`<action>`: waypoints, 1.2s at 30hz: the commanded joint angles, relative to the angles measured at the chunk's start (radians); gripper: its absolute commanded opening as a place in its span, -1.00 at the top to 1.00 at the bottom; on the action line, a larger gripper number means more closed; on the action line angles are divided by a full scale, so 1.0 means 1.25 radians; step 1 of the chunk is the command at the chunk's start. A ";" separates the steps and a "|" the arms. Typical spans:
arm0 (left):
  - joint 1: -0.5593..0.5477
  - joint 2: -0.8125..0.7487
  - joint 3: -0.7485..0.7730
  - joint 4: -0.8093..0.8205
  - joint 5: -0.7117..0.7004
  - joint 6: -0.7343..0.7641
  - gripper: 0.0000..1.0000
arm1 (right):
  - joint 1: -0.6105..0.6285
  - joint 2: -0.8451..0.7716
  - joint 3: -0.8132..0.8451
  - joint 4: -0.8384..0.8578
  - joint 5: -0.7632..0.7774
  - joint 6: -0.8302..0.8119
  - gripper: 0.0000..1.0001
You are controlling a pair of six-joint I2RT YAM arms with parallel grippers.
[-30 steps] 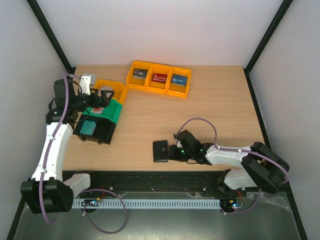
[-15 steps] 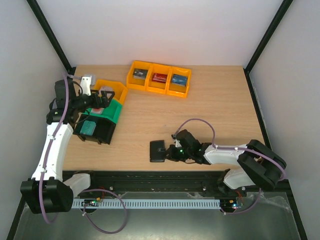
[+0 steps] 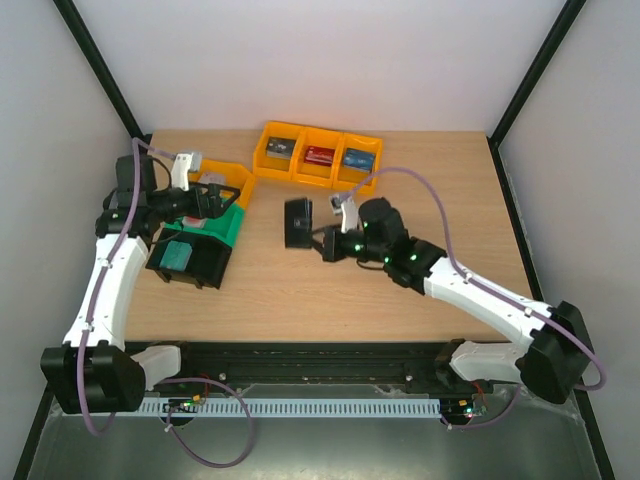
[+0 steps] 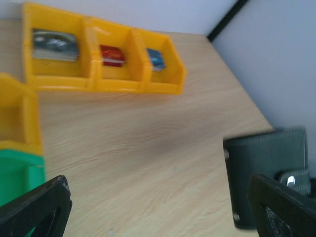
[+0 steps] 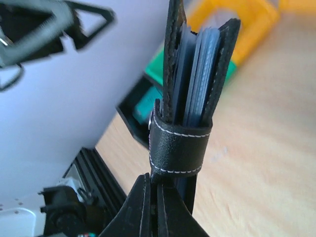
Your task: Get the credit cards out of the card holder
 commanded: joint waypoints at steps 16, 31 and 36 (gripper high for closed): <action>-0.089 -0.002 0.164 -0.096 0.451 0.032 -0.92 | -0.010 -0.026 0.143 0.277 -0.309 -0.142 0.97; -0.122 -0.004 0.157 -0.150 0.511 0.123 0.95 | -0.013 0.008 0.157 0.191 -0.243 -0.196 0.97; -0.122 -0.026 0.101 -0.048 0.177 -0.013 0.95 | -0.019 -0.004 0.187 0.039 0.216 -0.203 0.20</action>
